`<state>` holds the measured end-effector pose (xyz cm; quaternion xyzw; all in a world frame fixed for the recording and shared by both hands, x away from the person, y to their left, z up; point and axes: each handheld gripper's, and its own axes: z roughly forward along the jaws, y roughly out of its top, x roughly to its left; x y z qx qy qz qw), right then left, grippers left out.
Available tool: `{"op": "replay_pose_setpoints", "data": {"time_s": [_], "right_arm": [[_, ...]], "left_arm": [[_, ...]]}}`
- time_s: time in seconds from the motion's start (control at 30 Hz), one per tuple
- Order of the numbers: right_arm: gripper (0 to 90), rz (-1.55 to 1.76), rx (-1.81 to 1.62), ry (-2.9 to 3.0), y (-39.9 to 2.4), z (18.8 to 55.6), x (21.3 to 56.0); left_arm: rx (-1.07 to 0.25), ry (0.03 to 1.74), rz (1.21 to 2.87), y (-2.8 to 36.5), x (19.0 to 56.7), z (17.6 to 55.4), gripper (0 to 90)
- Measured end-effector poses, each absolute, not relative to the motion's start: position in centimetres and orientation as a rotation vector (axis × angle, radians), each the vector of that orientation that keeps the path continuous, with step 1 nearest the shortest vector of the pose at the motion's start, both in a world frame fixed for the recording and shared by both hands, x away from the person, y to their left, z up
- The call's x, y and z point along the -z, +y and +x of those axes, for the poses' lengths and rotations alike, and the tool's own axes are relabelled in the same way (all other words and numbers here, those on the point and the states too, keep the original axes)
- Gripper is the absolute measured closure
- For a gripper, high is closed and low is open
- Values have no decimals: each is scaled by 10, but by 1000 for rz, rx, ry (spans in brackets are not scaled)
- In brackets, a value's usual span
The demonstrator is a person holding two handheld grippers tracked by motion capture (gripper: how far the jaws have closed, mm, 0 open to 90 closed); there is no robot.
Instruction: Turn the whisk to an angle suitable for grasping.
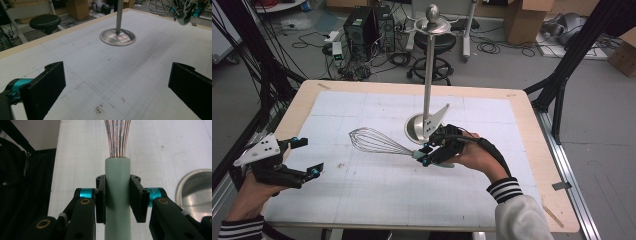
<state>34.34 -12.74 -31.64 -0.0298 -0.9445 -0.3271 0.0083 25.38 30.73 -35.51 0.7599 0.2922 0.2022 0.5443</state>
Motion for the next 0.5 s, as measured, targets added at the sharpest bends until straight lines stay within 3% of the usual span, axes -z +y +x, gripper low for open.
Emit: {"op": "replay_pose_setpoints", "data": {"time_s": [0.5], "right_arm": [[696, -102, 1019, -2925, -99, 345, 328]], "left_arm": [[-476, 684, 1803, 309, 355, 253, 17]]}}
